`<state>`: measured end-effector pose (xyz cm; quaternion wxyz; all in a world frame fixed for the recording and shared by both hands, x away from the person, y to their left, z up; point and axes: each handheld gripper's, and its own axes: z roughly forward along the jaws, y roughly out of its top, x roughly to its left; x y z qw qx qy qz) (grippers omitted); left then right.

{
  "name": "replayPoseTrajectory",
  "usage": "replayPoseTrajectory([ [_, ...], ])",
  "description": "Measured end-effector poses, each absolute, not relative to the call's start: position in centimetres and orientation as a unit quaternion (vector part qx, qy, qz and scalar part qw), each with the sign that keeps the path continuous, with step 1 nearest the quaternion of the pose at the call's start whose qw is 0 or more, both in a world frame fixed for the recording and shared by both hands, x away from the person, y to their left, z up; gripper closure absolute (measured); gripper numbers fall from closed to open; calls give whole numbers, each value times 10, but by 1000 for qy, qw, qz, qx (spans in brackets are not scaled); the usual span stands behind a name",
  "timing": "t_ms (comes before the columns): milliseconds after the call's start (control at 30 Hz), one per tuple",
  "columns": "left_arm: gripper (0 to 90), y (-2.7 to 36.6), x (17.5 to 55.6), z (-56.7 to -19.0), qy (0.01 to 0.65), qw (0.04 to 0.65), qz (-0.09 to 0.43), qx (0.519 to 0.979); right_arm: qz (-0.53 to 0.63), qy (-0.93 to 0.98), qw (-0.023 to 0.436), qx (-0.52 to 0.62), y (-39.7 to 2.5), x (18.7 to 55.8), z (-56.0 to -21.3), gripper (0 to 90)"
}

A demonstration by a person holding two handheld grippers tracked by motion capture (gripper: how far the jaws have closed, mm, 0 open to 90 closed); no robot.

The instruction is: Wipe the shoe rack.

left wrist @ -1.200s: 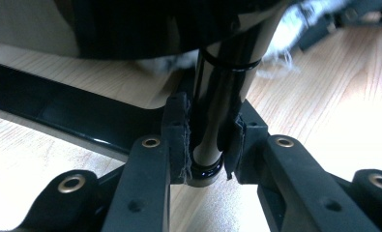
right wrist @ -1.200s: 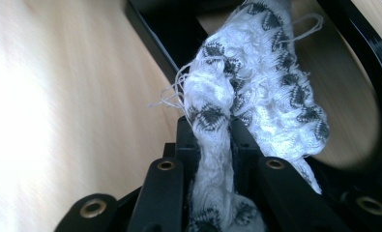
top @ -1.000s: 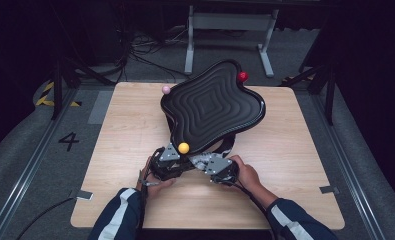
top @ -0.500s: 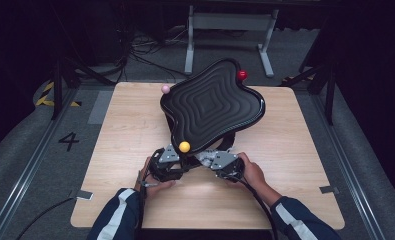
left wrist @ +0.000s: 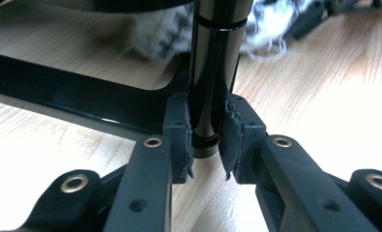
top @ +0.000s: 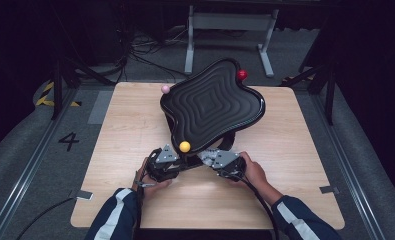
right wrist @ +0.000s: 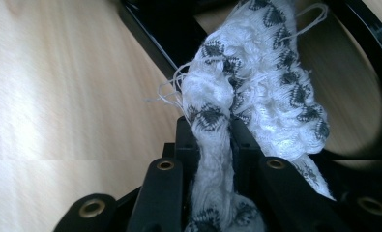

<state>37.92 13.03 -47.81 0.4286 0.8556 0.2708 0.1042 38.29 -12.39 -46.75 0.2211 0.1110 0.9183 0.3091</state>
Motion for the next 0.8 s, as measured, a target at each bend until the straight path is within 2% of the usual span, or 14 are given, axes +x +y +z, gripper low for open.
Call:
replayPoseTrajectory([
  [333,731,126,378,-479,266,433,95,856,325,921,199,78,-93,370,-468,788],
  [800,731,126,378,-479,266,433,94,856,313,924,196,99,-116,381,-468,792],
])
